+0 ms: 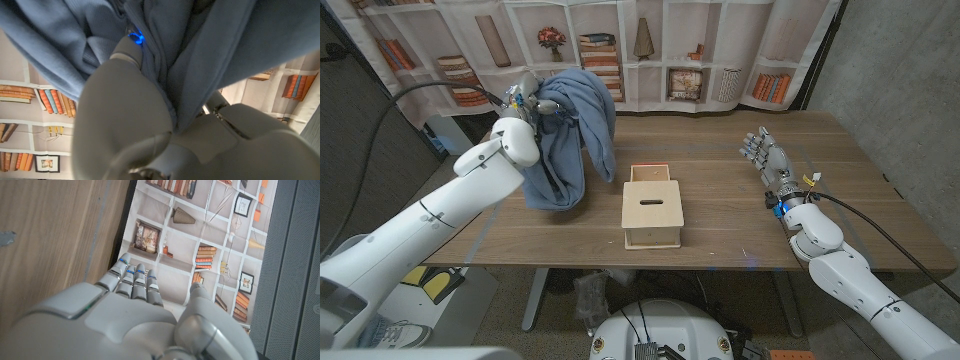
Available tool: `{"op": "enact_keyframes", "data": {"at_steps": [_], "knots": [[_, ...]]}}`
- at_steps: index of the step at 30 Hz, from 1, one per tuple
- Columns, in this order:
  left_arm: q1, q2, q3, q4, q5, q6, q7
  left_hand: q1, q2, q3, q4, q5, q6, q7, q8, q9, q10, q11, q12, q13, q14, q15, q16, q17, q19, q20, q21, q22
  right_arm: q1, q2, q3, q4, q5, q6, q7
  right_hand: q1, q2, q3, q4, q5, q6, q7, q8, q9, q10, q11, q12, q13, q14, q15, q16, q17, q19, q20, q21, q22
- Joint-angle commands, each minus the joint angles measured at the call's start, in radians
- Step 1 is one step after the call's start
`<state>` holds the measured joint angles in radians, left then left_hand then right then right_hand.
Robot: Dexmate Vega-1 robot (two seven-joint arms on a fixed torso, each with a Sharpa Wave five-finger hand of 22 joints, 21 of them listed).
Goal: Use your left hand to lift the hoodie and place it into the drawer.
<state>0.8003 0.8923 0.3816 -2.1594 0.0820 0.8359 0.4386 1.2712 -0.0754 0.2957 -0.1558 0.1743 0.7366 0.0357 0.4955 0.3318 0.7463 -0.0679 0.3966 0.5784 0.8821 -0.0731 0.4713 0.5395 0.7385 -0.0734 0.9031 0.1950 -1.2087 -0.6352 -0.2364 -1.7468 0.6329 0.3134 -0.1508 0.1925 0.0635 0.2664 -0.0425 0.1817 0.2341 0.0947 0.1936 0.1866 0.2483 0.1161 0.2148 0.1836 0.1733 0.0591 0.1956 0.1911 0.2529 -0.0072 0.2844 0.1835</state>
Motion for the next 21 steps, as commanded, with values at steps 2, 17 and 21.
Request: {"op": "enact_keyframes", "data": {"at_steps": [2,17,21], "knots": [[-0.018,0.014,-0.009,-0.021,0.003,-0.005,-0.018,0.182,0.202,0.035,0.022,0.006,0.009,0.002,0.003,0.005,0.010,-0.003,-0.004,0.005,0.055,-0.106,0.000,0.004,-0.008,-0.033,0.012,0.002,-0.006,-0.003,0.002,-0.015,-0.010,-0.011,-0.014,0.005,-0.004,0.003,-0.006,0.004,0.006,0.005,0.002,0.002,0.010,0.001,-0.001,0.003,0.009,-0.001,0.000,0.003,0.006,-0.003,-0.002,0.005],[-0.076,-0.006,0.016,0.006,0.008,-0.022,-0.044,0.176,0.200,0.041,0.022,0.005,0.014,0.001,0.002,0.007,0.014,-0.003,-0.012,0.015,0.058,-0.107,-0.004,0.007,-0.010,-0.035,0.026,-0.002,0.007,0.002,0.003,-0.006,-0.009,-0.018,-0.019,0.004,-0.003,0.002,-0.007,0.004,0.007,0.006,0.002,0.002,0.010,0.001,-0.001,0.003,0.009,-0.003,0.000,0.003,0.007,-0.002,-0.006,0.006],[-0.092,-0.014,0.027,0.010,0.013,-0.012,-0.048,0.175,0.199,0.044,0.022,0.005,0.012,0.001,0.000,0.008,0.015,0.000,-0.015,0.017,0.059,-0.108,-0.005,0.009,-0.010,-0.036,0.030,-0.003,0.011,0.004,0.003,-0.003,-0.006,-0.020,-0.019,0.004,-0.003,0.002,-0.008,0.004,0.006,0.005,0.002,0.001,0.009,-0.001,-0.002,0.003,0.009,-0.002,-0.001,0.003,0.007,-0.003,-0.006,0.006]]}}
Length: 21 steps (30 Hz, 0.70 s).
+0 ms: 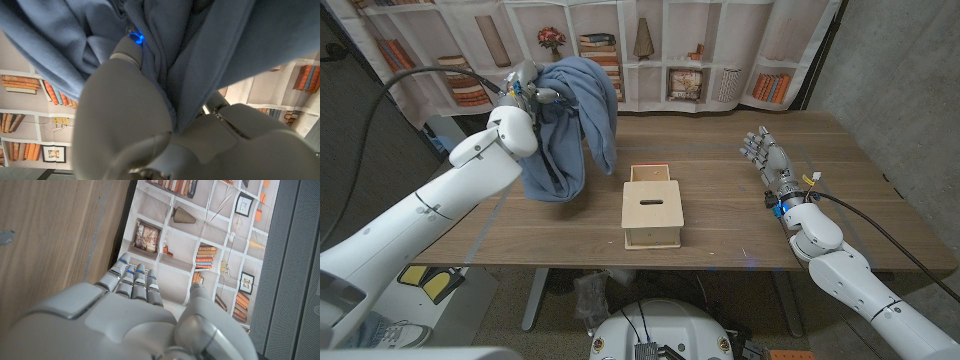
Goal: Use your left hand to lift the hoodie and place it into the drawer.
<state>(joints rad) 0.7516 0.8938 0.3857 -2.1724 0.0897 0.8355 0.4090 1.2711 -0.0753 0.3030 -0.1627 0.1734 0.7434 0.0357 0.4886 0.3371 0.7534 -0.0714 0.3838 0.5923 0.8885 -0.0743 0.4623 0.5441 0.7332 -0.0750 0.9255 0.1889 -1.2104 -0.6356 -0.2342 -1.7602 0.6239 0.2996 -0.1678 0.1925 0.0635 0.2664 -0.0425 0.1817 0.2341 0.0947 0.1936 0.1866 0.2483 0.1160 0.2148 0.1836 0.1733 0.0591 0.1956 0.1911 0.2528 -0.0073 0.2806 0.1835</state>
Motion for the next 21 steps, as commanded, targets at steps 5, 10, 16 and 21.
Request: {"op": "enact_keyframes", "data": {"at_steps": [5,10,16,21], "knots": [[-0.055,-0.017,0.030,0.020,0.011,-0.018,-0.026,0.173,0.199,0.039,0.029,0.006,0.007,0.001,0.006,0.003,0.009,0.003,-0.005,0.006,0.053,-0.107,0.003,0.005,-0.007,-0.035,0.012,0.002,0.015,0.005,0.003,0.016,0.003,-0.003,0.000,0.004,-0.003,0.002,-0.008,0.004,0.006,0.006,0.002,0.002,0.010,0.002,-0.001,0.003,0.009,-0.001,-0.001,0.003,0.008,-0.003,-0.003,0.006],[-0.048,-0.015,0.012,0.003,0.002,-0.020,-0.029,0.172,0.198,0.041,0.028,0.006,0.006,0.001,0.005,0.004,0.010,0.002,-0.008,0.009,0.054,-0.107,0.002,0.007,-0.007,-0.034,0.016,0.001,0.011,0.007,0.006,0.013,0.004,-0.001,-0.005,0.004,-0.003,0.002,-0.008,0.004,0.006,0.005,0.002,0.002,0.010,0.001,-0.001,0.003,0.009,-0.003,-0.001,0.003,0.008,-0.003,-0.004,0.006],[-0.039,-0.010,-0.001,-0.014,0.001,-0.011,-0.027,0.169,0.197,0.044,0.028,0.006,0.010,0.003,0.005,0.005,0.012,0.001,-0.011,0.012,0.055,-0.106,0.001,0.008,-0.008,-0.035,0.020,0.001,0.007,0.006,0.008,0.008,0.001,0.002,-0.007,0.004,-0.002,0.002,-0.008,0.004,0.006,0.005,0.002,0.002,0.010,0.001,-0.001,0.003,0.009,-0.003,-0.001,0.003,0.008,-0.003,-0.006,0.006],[-0.024,-0.006,-0.022,-0.028,-0.007,-0.013,-0.022,0.167,0.197,0.046,0.029,0.006,0.009,0.001,0.003,0.005,0.014,0.000,-0.012,0.015,0.057,-0.106,0.001,0.010,-0.010,-0.035,0.023,0.000,0.006,0.003,0.008,0.002,-0.003,-0.001,-0.009,0.003,-0.002,0.002,-0.009,0.004,0.007,0.005,0.002,0.002,0.010,0.002,-0.001,0.003,0.009,-0.003,-0.001,0.003,0.009,-0.002,-0.007,0.006]]}}
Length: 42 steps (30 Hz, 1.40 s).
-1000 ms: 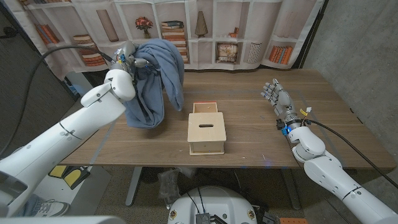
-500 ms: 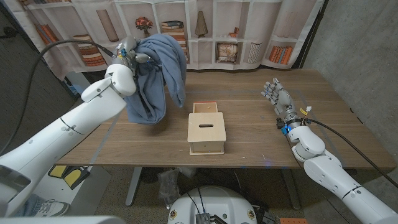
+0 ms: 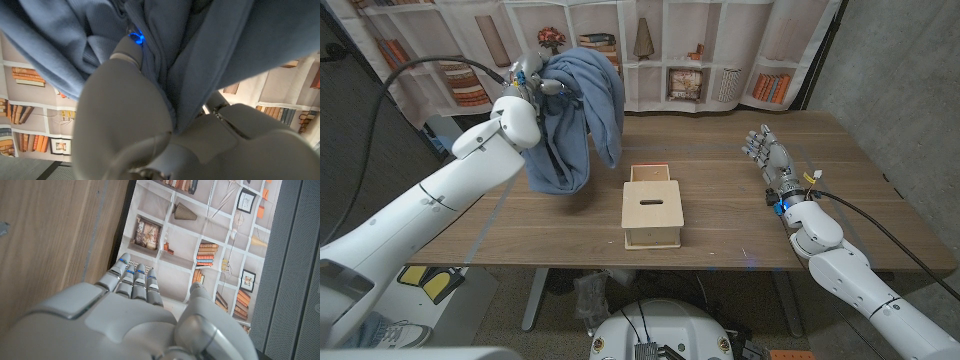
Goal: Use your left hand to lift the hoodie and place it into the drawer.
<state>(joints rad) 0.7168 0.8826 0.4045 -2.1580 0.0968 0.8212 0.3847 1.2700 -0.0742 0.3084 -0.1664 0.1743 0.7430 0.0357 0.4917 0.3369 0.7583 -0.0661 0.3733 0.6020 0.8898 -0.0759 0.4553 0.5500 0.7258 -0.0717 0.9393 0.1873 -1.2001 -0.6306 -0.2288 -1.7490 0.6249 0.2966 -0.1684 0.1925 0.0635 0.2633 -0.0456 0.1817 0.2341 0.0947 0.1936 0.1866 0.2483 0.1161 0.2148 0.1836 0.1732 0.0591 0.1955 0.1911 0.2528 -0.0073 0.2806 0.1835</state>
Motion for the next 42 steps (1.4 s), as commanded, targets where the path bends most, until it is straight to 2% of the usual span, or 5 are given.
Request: {"op": "enact_keyframes", "data": {"at_steps": [1,6,27,42], "knots": [[0.015,0.005,-0.048,-0.046,-0.018,-0.003,0.004,0.168,0.196,0.041,0.032,0.005,0.010,0.001,0.000,0.005,0.011,-0.004,-0.002,0.006,0.056,-0.104,0.007,0.004,-0.004,-0.038,0.009,0.001,-0.004,-0.003,0.002,-0.011,-0.005,-0.001,-0.010,0.003,-0.002,0.005,-0.006,0.004,0.006,0.005,0.002,0.002,0.010,0.002,-0.001,0.004,0.009,-0.003,-0.001,0.003,0.009,-0.003,-0.007,0.006],[0.028,0.010,-0.064,-0.065,-0.024,-0.013,0.008,0.165,0.195,0.043,0.033,0.005,0.010,0.001,-0.001,0.005,0.012,-0.002,-0.004,0.008,0.058,-0.105,0.007,0.005,-0.005,-0.037,0.012,0.001,-0.006,-0.006,0.002,-0.018,-0.009,-0.005,-0.013,0.003,-0.002,0.005,-0.006,0.004,0.006,0.005,0.002,0.002,0.010,0.001,-0.001,0.004,0.009,-0.002,-0.001,0.003,0.009,-0.002,-0.008,0.006],[-0.015,0.024,-0.035,-0.089,-0.017,-0.009,-0.033,0.158,0.193,0.053,0.032,0.005,0.013,0.001,-0.004,0.008,0.018,-0.003,-0.015,0.016,0.060,-0.105,0.003,0.009,-0.009,-0.039,0.025,-0.001,-0.056,-0.004,0.023,-0.047,-0.017,0.016,-0.038,0.003,-0.002,0.004,-0.007,0.004,0.006,0.005,0.002,0.002,0.009,0.001,-0.002,0.004,0.010,-0.001,-0.001,0.003,0.010,-0.002,-0.011,0.006],[-0.002,0.035,-0.055,-0.101,-0.041,-0.065,-0.063,0.154,0.190,0.060,0.031,0.005,0.015,0.000,-0.007,0.009,0.018,-0.006,-0.025,0.022,0.062,-0.105,0.000,0.013,-0.010,-0.041,0.033,-0.002,-0.064,-0.006,0.029,-0.063,-0.024,0.009,-0.046,0.002,-0.001,0.004,-0.007,0.004,0.005,0.005,0.002,0.002,0.010,0.003,-0.002,0.004,0.010,-0.002,-0.001,0.003,0.012,-0.002,-0.013,0.006]]}}
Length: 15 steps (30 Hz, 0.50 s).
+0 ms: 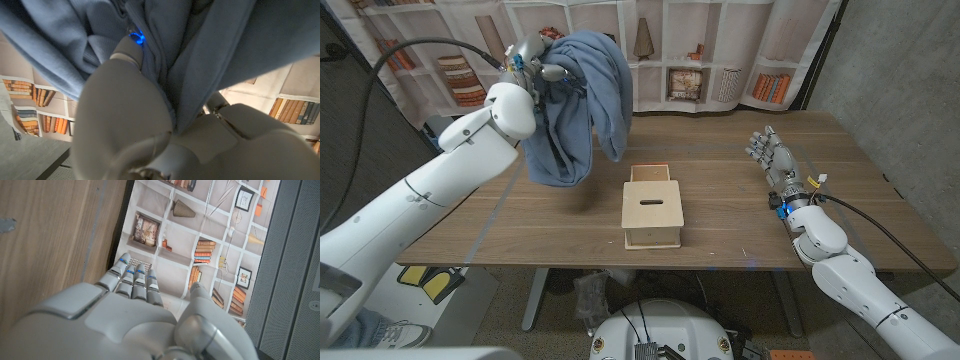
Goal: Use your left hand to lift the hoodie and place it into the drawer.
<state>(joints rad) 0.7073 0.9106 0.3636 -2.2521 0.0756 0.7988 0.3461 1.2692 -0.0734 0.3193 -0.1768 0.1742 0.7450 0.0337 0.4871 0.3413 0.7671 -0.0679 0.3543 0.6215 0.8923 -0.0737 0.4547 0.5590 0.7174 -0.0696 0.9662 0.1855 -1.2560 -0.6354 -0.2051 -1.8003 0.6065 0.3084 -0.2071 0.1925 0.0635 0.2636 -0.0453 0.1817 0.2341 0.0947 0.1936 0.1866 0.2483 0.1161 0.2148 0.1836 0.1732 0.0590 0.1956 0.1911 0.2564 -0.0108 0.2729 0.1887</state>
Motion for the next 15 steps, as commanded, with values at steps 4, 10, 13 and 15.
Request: {"op": "enact_keyframes", "data": {"at_steps": [4,10,13,15], "knots": [[0.005,0.007,-0.010,-0.005,-0.018,-0.056,-0.029,0.153,0.189,0.051,0.042,0.005,0.011,0.000,-0.004,0.006,0.011,-0.003,-0.008,0.003,0.058,-0.109,-0.001,0.005,-0.004,-0.044,0.008,0.000,-0.007,-0.002,0.007,-0.014,-0.008,-0.007,-0.009,0.002,0.000,0.003,-0.008,0.004,0.005,0.005,0.002,0.001,0.010,0.002,-0.002,0.004,0.010,-0.002,-0.001,0.003,0.009,0.001,-0.006,0.001],[0.000,0.015,0.008,-0.009,-0.006,-0.085,-0.042,0.151,0.188,0.054,0.042,0.005,0.011,0.001,-0.005,0.006,0.014,-0.004,-0.010,0.005,0.059,-0.106,-0.001,0.006,-0.005,-0.044,0.010,-0.001,-0.003,-0.001,0.007,-0.014,-0.009,-0.012,-0.012,0.002,0.000,0.003,-0.008,0.003,0.006,0.006,0.002,0.001,0.010,0.002,-0.002,0.004,0.010,-0.001,-0.001,0.003,0.009,0.001,-0.008,0.001],[-0.002,0.017,0.012,-0.012,-0.003,-0.104,-0.052,0.148,0.188,0.055,0.043,0.005,0.012,0.002,-0.006,0.007,0.013,-0.003,-0.012,0.007,0.061,-0.108,-0.002,0.007,-0.006,-0.043,0.012,-0.001,0.002,0.002,0.006,-0.010,-0.008,-0.010,-0.009,0.002,0.000,0.003,-0.008,0.003,0.005,0.006,0.001,0.001,0.009,0.003,-0.002,0.004,0.010,-0.002,-0.001,0.003,0.009,0.001,-0.008,0.001],[-0.003,0.017,0.012,-0.013,-0.004,-0.114,-0.060,0.147,0.188,0.056,0.043,0.005,0.012,0.001,-0.007,0.007,0.015,-0.003,-0.013,0.008,0.060,-0.108,-0.002,0.008,-0.006,-0.043,0.013,-0.001,0.006,0.001,0.005,-0.007,-0.009,-0.013,-0.008,0.003,0.000,0.003,-0.009,0.003,0.004,0.006,0.001,0.001,0.009,0.003,-0.002,0.004,0.010,-0.001,-0.001,0.003,0.009,0.001,-0.009,0.001]]}}
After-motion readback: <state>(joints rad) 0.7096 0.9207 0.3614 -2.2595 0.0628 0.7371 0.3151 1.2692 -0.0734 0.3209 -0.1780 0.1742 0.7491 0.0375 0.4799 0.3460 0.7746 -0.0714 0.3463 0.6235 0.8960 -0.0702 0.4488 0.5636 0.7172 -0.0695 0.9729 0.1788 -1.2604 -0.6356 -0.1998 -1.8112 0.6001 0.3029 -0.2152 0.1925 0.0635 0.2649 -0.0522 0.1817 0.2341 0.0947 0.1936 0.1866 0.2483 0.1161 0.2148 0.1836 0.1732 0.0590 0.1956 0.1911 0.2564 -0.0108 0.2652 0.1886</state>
